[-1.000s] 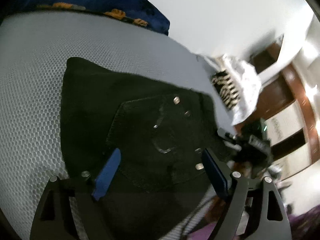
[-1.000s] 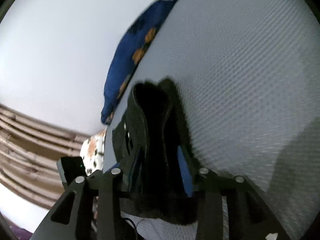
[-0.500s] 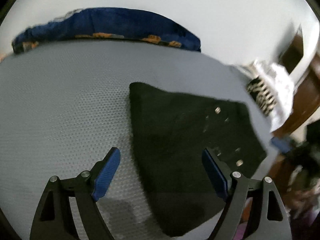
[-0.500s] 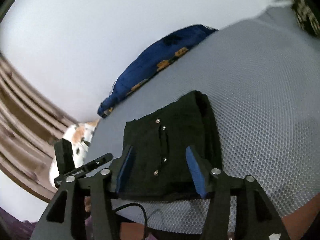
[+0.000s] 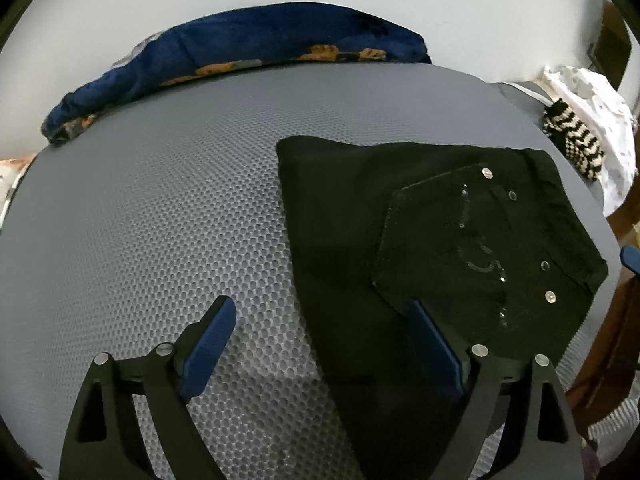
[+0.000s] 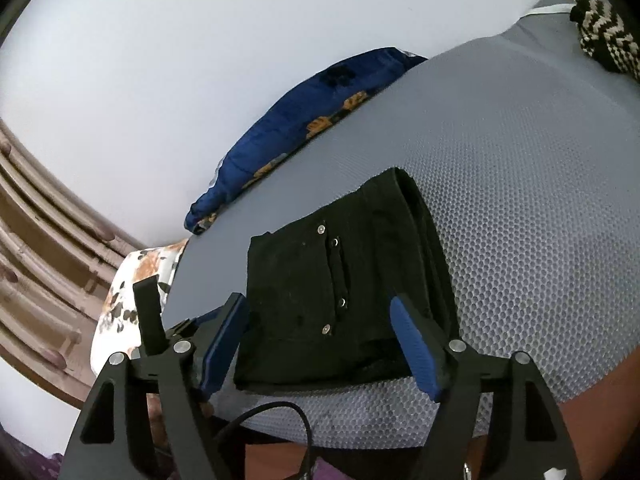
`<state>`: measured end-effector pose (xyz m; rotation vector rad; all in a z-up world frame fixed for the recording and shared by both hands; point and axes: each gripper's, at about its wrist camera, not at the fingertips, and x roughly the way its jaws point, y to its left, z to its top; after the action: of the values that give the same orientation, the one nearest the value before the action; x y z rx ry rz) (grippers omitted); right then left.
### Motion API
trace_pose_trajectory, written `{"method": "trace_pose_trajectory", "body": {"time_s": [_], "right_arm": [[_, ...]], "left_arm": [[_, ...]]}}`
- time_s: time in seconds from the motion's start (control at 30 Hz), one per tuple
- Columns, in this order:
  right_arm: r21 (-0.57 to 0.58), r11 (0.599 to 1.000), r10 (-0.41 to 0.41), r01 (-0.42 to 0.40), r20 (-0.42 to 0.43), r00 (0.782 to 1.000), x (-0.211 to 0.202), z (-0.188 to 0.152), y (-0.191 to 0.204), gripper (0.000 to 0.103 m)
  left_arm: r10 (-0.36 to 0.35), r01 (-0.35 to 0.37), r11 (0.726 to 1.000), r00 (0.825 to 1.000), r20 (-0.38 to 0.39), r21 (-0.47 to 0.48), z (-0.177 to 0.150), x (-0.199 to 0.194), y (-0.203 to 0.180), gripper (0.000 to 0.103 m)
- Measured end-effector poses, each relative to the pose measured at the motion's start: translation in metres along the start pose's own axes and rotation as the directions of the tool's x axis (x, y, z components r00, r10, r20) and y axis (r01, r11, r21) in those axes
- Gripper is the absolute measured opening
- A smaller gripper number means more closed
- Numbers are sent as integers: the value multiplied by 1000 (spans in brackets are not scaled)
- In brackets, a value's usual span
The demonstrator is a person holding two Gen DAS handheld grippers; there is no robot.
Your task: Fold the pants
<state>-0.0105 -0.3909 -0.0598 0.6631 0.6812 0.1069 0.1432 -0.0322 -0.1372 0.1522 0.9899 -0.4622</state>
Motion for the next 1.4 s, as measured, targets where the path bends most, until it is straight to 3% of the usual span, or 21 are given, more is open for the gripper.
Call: {"method": "trace_pose_trajectory", "body": {"time_s": [0.27,0.8,0.97,1.1,1.23,1.33,1.4], "right_arm": [[-63,995,-71,71,11,997,7,-4,8,80],[77,992,-100,98,11,995,13,-2,-35,81],[119,988,-105,102,19,994,12,-2,-45,84],[136,988,-83,79,24,996,12,-1,-53,84],[67,995,-68,67,13,998,16,8,-55,84],[14,998,-65,65,11,998,21,16,-57,84],[16,998,-62,62,-18,998,29,23,-63,83]], "left_arm": [[10,-10,1000,1000,10,16,0,-4,-2,88],[15,-14,999,1000,-5,38,2,1,-10,88],[-90,90,995,996,-19,-32,3,3,4,88],[-255,250,956,967,-14,-154,1,5,28,88],[-386,379,894,922,17,-238,-2,7,48,88],[-422,413,874,906,22,-254,-3,9,53,88],[-426,411,877,905,-5,-249,-1,16,52,88]]}}
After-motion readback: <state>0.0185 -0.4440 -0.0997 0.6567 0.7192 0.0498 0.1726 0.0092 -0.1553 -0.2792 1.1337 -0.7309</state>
